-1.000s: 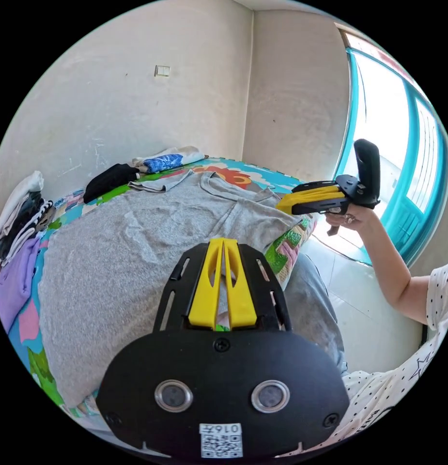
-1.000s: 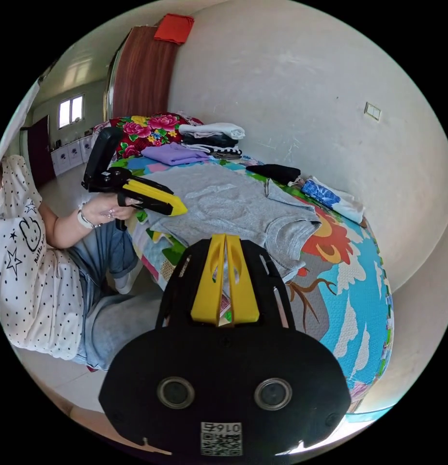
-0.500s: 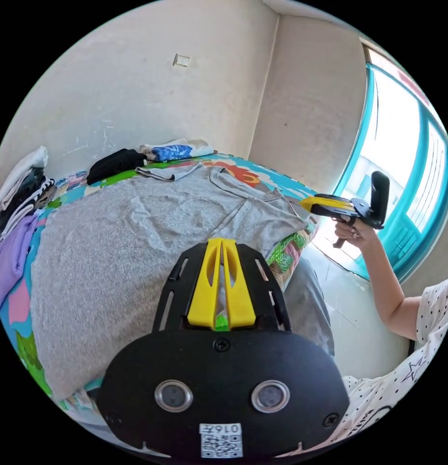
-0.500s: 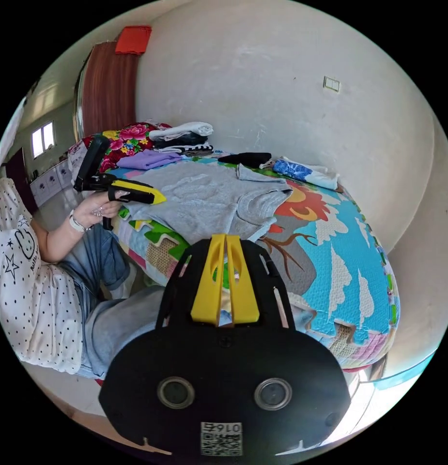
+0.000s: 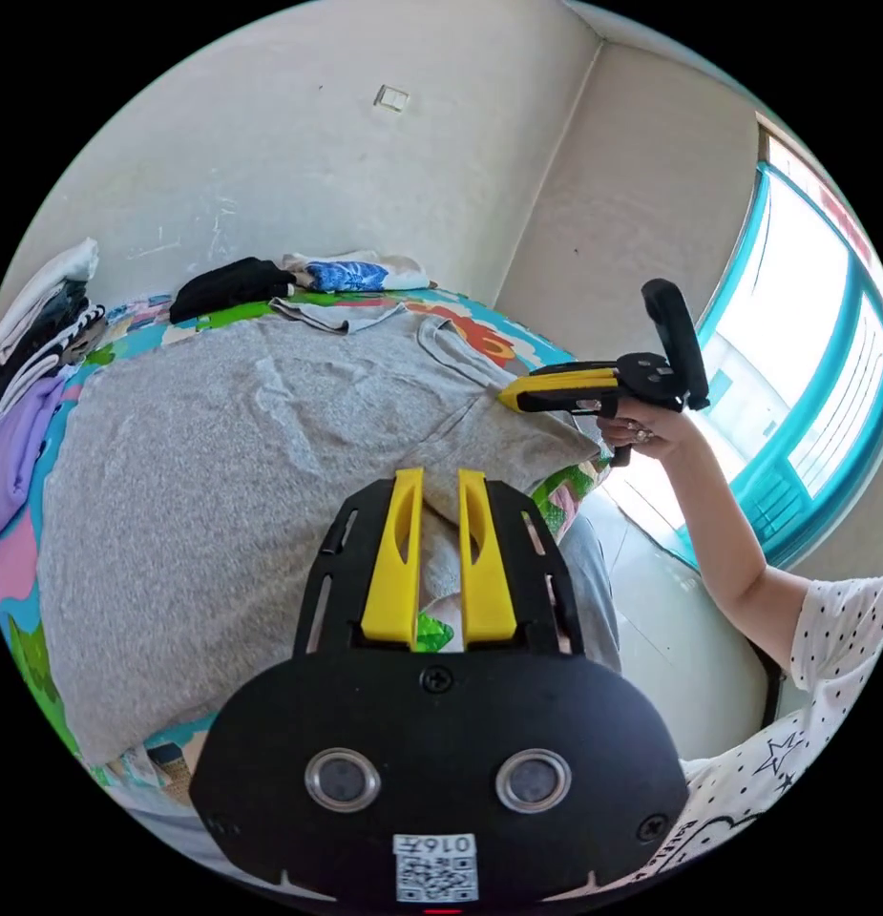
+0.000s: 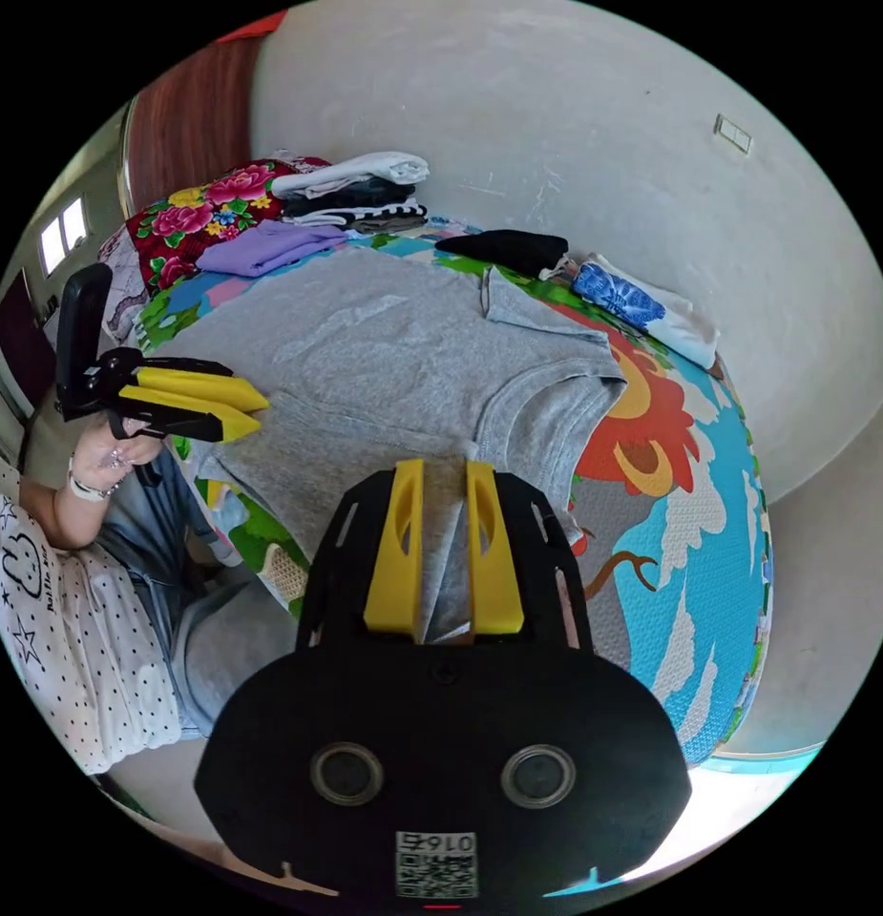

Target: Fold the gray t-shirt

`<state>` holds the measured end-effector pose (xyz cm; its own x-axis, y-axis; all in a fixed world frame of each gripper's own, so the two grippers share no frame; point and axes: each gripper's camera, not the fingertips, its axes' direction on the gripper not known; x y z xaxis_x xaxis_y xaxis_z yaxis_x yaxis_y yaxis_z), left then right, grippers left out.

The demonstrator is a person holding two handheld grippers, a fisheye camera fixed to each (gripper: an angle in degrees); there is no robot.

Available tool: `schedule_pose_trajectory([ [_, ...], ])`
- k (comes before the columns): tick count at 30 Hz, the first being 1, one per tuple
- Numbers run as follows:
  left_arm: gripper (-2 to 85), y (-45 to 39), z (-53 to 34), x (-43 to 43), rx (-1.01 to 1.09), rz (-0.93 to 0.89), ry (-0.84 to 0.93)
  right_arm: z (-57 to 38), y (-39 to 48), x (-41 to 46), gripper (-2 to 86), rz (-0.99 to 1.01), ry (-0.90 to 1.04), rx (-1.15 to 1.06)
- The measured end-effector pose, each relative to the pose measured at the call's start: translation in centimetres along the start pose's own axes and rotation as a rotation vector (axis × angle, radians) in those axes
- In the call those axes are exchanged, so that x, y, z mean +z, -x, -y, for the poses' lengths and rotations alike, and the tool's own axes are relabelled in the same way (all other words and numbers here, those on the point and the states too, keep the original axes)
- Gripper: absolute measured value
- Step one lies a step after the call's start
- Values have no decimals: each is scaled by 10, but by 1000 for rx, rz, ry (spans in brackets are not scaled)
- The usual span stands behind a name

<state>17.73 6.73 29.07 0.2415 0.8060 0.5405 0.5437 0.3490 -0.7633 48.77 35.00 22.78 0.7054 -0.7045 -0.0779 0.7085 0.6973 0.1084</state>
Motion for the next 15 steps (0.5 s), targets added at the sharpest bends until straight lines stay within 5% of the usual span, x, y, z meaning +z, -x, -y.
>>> schedule_pose_trajectory([
  [15, -3, 32, -20, 11, -126, -16, -76, -10, -14, -19, 0, -18, -99, 5],
])
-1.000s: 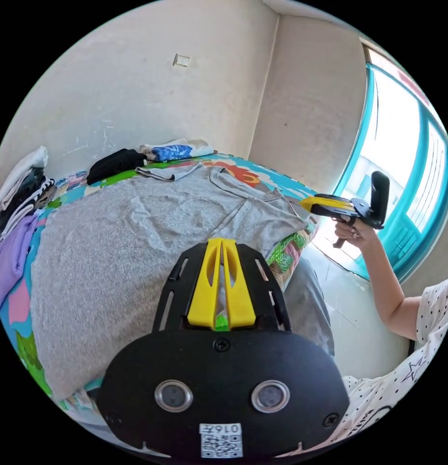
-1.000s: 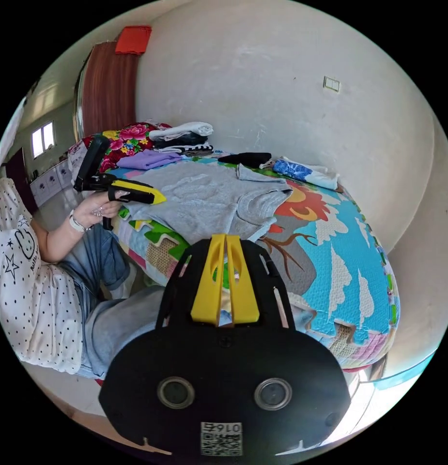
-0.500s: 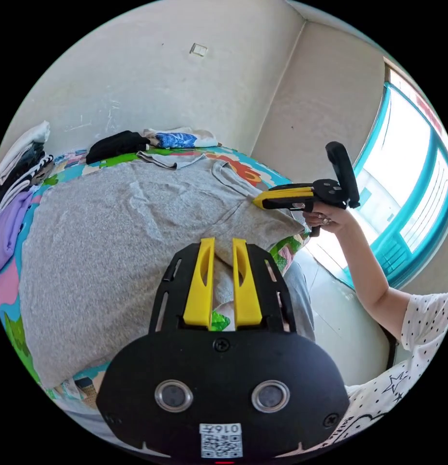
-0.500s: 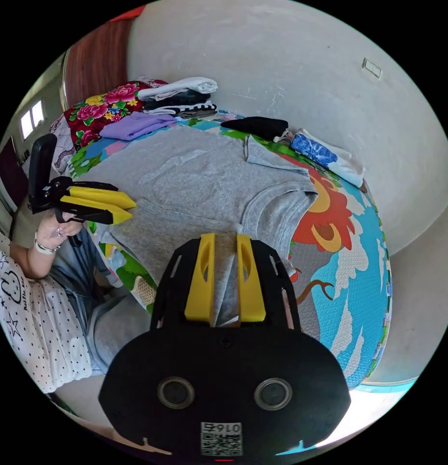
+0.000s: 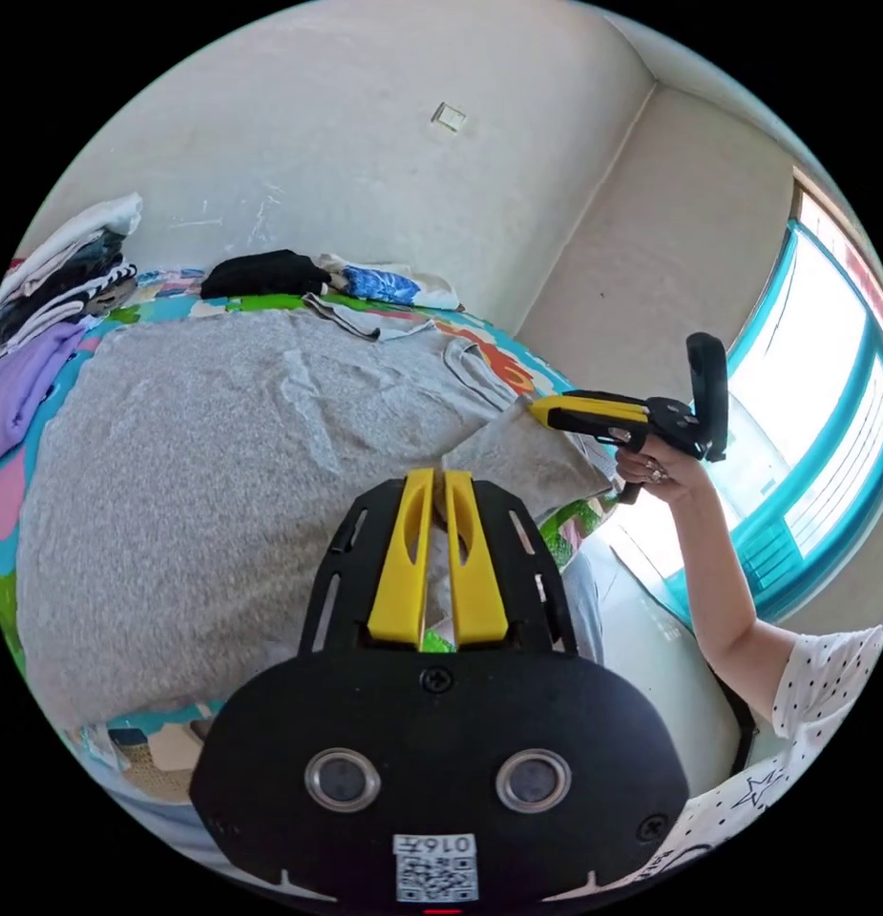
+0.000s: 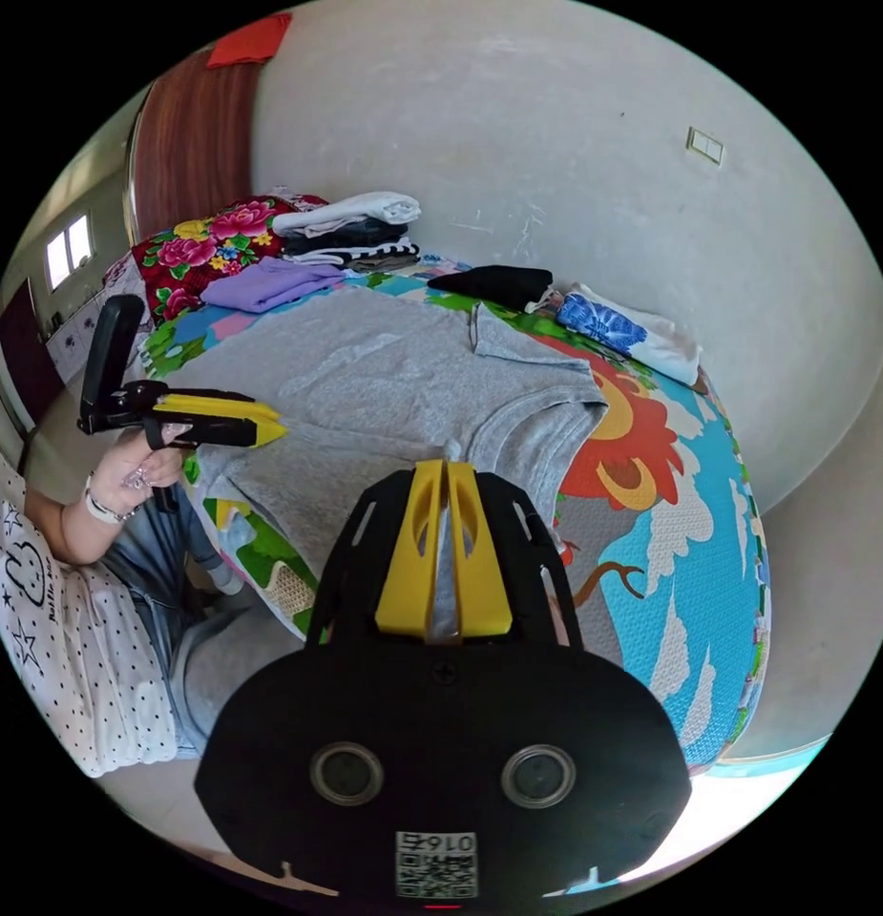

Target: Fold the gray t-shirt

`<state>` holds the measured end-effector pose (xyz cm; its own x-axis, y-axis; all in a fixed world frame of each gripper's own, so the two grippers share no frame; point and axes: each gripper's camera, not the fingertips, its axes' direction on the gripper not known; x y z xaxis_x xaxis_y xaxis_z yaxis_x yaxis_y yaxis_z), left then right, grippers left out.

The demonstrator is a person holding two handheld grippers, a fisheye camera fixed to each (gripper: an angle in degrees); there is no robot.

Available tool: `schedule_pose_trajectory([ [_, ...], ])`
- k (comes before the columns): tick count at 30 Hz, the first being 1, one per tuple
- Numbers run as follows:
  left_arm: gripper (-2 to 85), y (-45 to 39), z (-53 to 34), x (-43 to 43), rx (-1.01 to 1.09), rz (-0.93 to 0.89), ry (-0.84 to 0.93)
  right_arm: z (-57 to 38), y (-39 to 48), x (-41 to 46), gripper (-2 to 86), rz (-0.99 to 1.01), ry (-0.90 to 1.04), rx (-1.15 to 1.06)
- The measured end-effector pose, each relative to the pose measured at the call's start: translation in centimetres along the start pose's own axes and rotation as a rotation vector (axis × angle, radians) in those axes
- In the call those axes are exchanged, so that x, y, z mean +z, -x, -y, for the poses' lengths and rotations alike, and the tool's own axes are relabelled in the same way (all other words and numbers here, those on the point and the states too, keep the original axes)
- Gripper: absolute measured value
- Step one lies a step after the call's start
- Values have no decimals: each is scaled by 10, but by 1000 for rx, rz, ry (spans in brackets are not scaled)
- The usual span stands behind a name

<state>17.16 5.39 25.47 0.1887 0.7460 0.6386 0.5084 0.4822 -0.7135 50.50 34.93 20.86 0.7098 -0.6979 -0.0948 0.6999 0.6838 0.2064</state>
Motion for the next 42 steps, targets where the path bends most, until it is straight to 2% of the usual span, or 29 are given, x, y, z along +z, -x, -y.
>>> schedule_pose_trajectory([
  [9, -2, 14, -12, 11, -26, -13, 2, -4, -9, 17, 21, -44, 78, 7],
  [13, 3, 19, -18, 1, -37, -25, -13, -16, -19, 2, 74, -72, 19, 64],
  [16, 4, 23, -27, -12, -23, -52, -30, -38, -28, -26, 70, -72, -53, 115],
  [21, 37, 9, -39, -11, 113, -202, 86, -92, -26, -69, 66, 51, -144, 25],
  [28, 58, -19, -46, -11, 199, -177, 84, -139, -32, -91, 72, 174, -183, -43],
  [32, 60, -33, -48, -11, 246, -134, 89, -142, -25, -89, 80, 162, -157, -116],
  [42, 57, -48, -57, -18, 253, -143, 100, -150, -35, -92, 73, 161, -112, -121],
])
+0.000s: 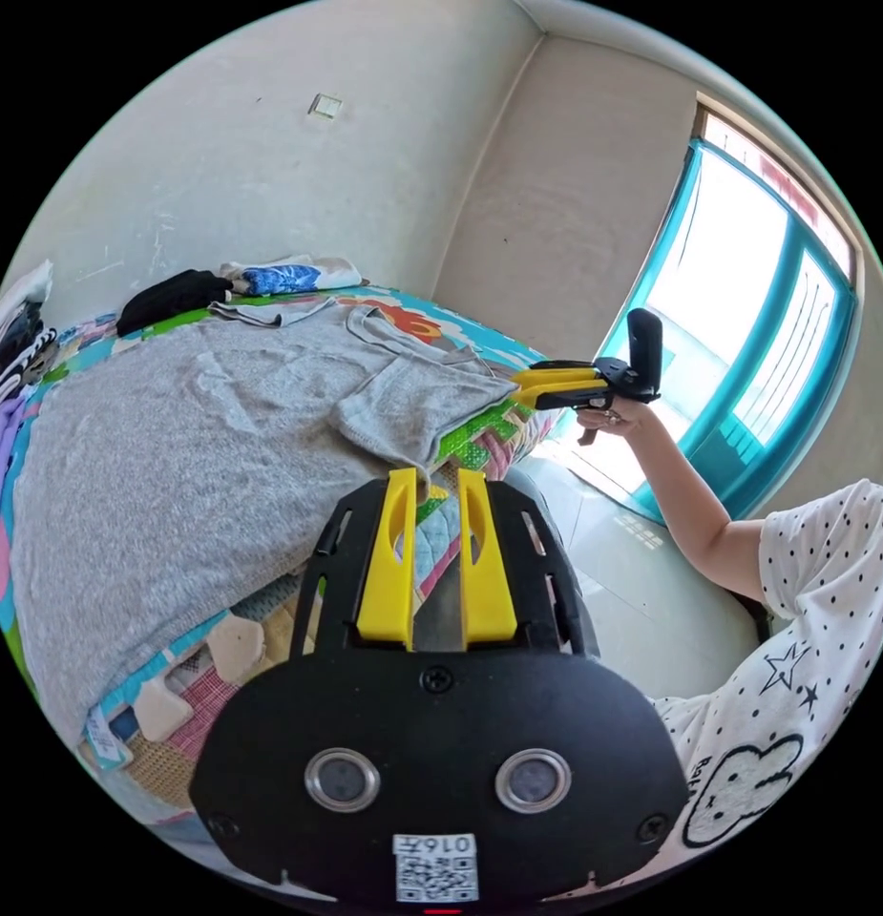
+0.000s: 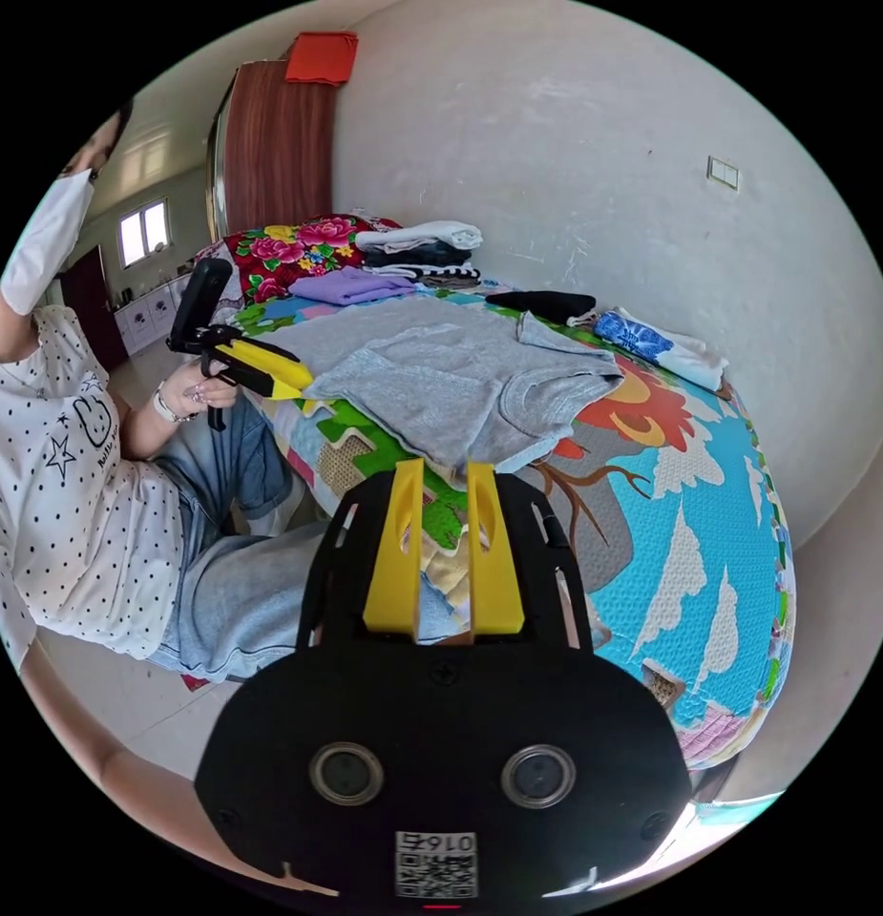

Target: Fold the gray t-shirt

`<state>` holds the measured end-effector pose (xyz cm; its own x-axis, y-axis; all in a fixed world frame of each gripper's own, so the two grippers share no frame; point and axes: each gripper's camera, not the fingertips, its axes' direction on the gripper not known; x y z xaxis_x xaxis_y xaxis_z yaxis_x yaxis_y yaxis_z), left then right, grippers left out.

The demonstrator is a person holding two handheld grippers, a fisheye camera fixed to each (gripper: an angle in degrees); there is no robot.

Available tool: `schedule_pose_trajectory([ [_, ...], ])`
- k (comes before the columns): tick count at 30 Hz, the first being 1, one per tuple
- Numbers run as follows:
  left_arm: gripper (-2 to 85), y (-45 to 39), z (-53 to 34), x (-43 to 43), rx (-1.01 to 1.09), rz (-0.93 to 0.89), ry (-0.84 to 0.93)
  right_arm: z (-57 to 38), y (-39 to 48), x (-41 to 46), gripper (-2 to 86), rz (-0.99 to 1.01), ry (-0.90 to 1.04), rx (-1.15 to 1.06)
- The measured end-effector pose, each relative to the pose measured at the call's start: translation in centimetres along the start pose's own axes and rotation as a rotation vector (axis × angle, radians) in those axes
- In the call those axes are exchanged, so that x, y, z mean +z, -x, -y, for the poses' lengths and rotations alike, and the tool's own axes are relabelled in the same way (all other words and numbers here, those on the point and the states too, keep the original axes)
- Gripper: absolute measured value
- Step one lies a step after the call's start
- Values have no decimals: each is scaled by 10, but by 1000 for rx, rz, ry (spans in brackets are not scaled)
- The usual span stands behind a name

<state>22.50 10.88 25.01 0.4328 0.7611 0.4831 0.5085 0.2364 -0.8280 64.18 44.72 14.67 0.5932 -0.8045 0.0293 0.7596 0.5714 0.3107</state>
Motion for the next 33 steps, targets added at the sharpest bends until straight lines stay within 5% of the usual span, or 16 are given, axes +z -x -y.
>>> schedule_pose_trajectory([
  [10, -6, -33, 0, -7, 87, 74, -11, -8, -15, -13, 19, -4, -36, 16],
  [15, -9, -66, -14, -11, 262, 189, -42, -16, -46, -16, 12, 126, -63, 93],
  [23, -10, -71, -35, -24, 254, 185, -75, -50, -80, -16, 9, 309, -166, 141],
  [33, -10, -81, 3, -39, 246, 159, -125, -8, -24, -22, -2, 89, -210, 0],
])
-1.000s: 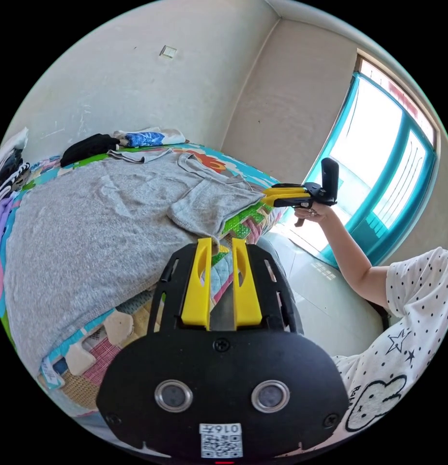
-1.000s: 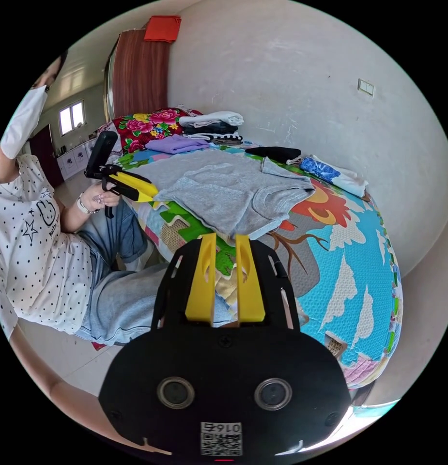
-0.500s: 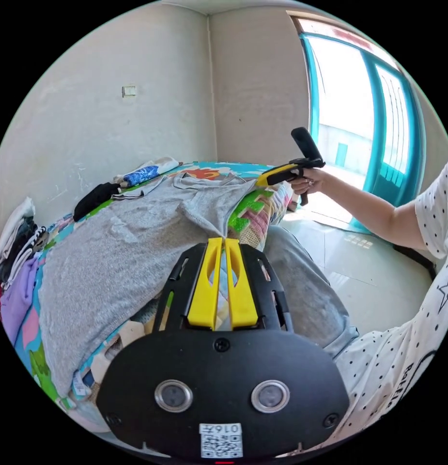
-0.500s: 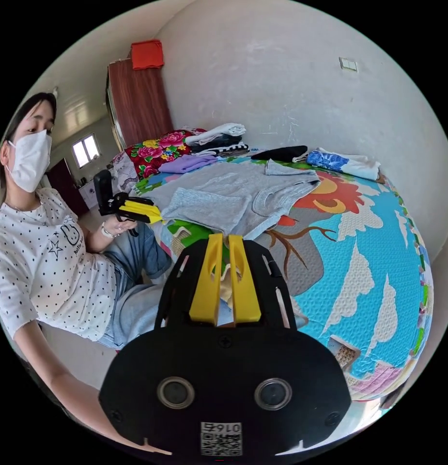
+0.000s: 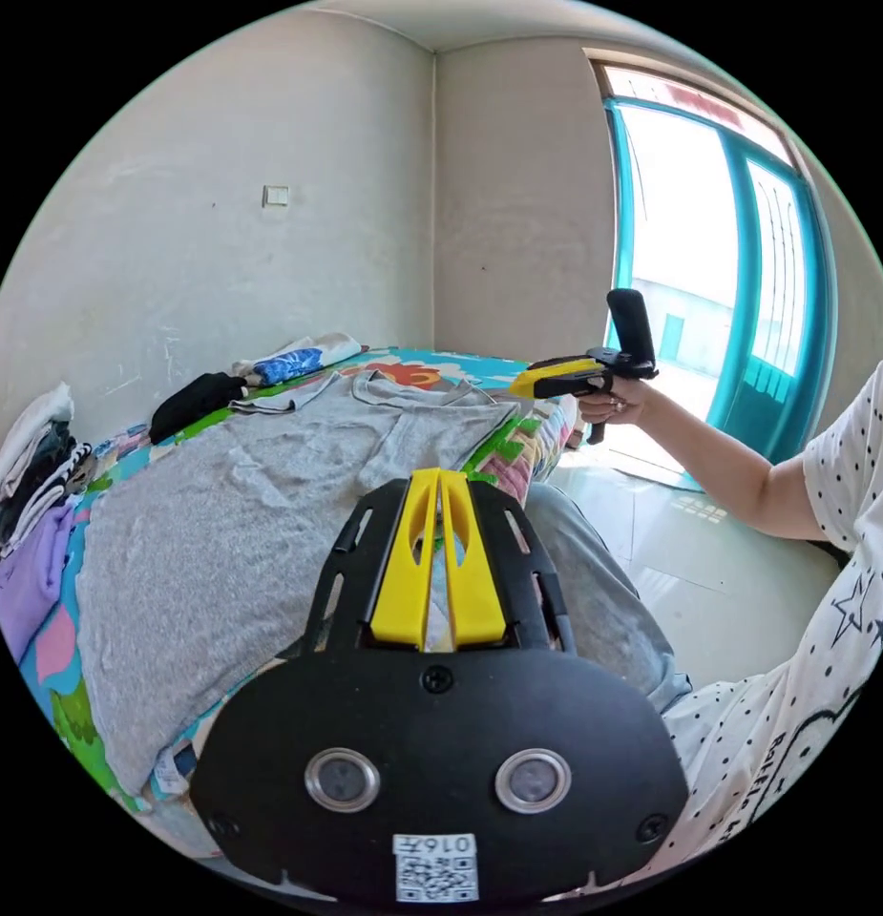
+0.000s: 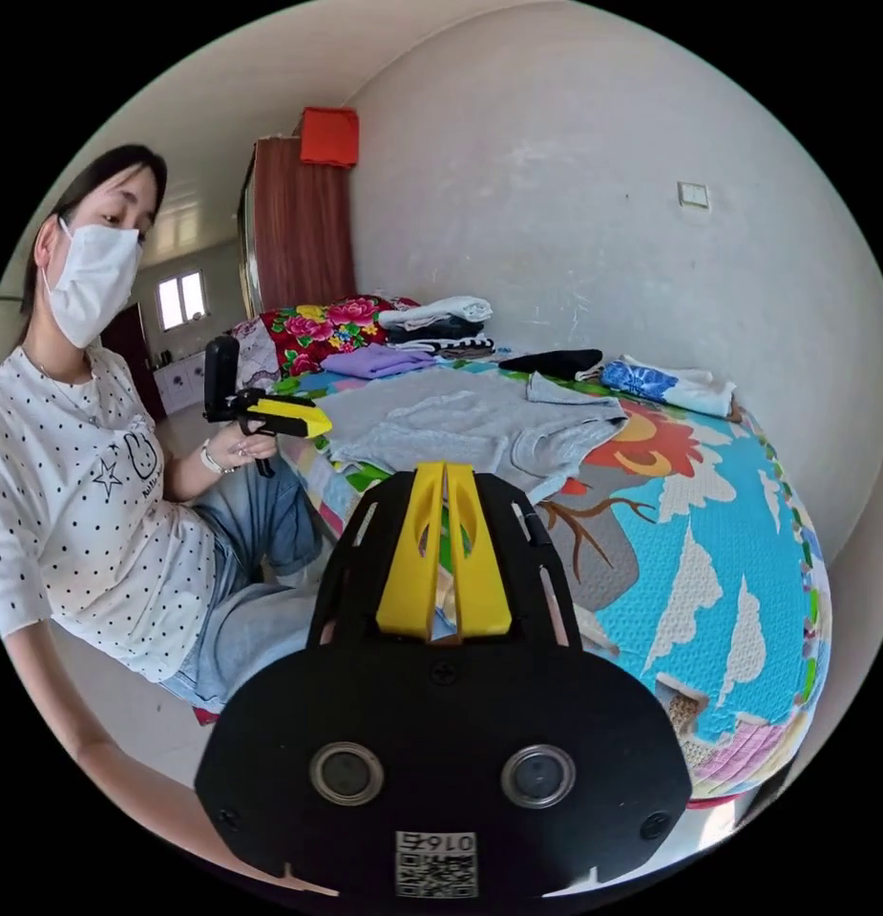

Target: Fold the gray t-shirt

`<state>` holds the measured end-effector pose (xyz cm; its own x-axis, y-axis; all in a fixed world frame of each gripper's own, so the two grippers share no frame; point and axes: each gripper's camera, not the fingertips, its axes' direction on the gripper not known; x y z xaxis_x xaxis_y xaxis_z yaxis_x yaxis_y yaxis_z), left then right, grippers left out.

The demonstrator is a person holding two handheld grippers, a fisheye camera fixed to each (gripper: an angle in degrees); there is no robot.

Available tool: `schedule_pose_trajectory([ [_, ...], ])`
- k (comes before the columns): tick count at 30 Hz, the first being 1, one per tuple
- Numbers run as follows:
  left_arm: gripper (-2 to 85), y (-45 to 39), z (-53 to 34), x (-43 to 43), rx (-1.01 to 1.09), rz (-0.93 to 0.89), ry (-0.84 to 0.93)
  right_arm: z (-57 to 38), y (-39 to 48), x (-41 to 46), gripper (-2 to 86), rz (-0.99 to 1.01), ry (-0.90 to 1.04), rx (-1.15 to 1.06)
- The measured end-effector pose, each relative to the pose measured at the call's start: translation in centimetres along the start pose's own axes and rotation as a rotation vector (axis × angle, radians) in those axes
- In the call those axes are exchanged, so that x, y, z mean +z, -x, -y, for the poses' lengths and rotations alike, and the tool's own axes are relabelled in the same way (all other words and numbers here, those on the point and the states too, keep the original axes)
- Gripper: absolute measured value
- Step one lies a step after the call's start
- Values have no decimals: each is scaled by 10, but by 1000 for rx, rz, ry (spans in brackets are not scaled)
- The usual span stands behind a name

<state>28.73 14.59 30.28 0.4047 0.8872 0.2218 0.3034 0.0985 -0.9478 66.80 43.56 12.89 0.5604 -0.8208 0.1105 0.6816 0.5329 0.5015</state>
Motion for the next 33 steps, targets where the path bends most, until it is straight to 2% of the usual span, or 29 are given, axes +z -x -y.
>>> schedule_pose_trajectory([
  [4, -10, -7, 4, 24, -2, 17, 119, 25, 31, 50, -3, 5, 154, -167],
  [7, -10, -8, -1, 18, 0, 46, 84, 32, 21, 77, -4, -49, 215, -100],
  [12, -10, 2, -4, 13, -36, 9, 75, 35, -21, 84, -3, 50, 145, 152],
  [14, -10, 7, -2, 10, -52, -7, 72, 35, -36, 89, -1, 153, 145, 246],
  [16, -9, 12, 3, 3, -70, -4, 64, 37, -41, 88, 1, 196, 127, 277],
  [19, -8, 24, 15, -8, -98, 52, 33, 49, -36, 72, 5, 139, 12, 261],
  [21, -2, 37, 28, -7, -118, 72, 55, 61, -30, 74, 8, 112, 2, 223],
  [27, 59, 67, 62, 26, -172, 11, 218, 112, 6, 146, 75, -42, 259, -31],
  [31, 38, 70, 69, 42, -181, 29, 280, 134, 20, 213, 77, -79, 489, -135],
  [33, 7, 71, 67, 39, -200, 81, 248, 140, 21, 230, 61, -70, 523, -142],
])
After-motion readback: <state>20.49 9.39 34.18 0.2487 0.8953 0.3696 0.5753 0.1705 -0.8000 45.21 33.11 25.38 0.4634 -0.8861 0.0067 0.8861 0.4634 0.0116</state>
